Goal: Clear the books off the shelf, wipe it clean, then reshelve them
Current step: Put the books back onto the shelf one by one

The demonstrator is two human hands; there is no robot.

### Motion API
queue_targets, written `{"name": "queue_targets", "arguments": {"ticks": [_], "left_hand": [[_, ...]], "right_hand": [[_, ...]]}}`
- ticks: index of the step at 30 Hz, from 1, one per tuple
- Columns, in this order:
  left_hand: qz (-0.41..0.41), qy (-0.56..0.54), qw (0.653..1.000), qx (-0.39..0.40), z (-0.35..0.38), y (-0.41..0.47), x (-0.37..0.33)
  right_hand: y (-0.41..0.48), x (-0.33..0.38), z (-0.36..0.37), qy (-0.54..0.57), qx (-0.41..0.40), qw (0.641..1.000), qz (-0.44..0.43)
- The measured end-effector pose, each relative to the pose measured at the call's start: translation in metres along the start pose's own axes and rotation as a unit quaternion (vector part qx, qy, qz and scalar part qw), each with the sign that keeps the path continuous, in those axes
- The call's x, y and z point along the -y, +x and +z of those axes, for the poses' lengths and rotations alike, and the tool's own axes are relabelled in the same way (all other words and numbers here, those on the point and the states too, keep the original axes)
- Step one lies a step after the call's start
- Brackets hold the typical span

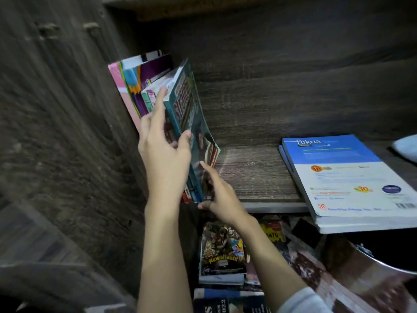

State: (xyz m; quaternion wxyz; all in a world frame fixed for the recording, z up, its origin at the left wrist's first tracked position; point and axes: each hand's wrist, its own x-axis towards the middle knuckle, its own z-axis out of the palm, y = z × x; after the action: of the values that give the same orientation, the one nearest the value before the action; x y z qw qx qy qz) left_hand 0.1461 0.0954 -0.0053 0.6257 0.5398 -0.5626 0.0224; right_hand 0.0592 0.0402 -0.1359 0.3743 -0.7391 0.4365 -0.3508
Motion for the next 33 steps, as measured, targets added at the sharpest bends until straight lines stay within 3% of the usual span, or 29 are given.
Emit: {"name": "queue_targets", "arguments": {"ticks": [7,12,25,30,33], "left_hand": [[-0.016,0.022,0.999,-0.040,0.008,0.000,0.028],[-0.018,0.048,0.997,-0.059,0.021,-0.005,0.037],[-0.013,0.051,0.984,-0.169,0.046,-0.017,0.050],[-0.061,0.075,0.987,-0.128,0.044,-0.021,0.043],[-0.077,0.070,0.987,-0.122,0.043,-0.031,0.033]], "right_hand": [[0.015,-0.021,-0.002,-0.023,-0.020,0.999,0.020],[0.019,-0.027,-0.004,0.001,0.010,1.000,0.014],[0.016,-0.012,0.004,-0.176,0.024,0.984,0.013],[0.016,-0.008,0.004,-0.103,0.083,0.990,0.046],[0.006,-0.003,-0.017,-0.068,0.028,0.996,0.045]]}}
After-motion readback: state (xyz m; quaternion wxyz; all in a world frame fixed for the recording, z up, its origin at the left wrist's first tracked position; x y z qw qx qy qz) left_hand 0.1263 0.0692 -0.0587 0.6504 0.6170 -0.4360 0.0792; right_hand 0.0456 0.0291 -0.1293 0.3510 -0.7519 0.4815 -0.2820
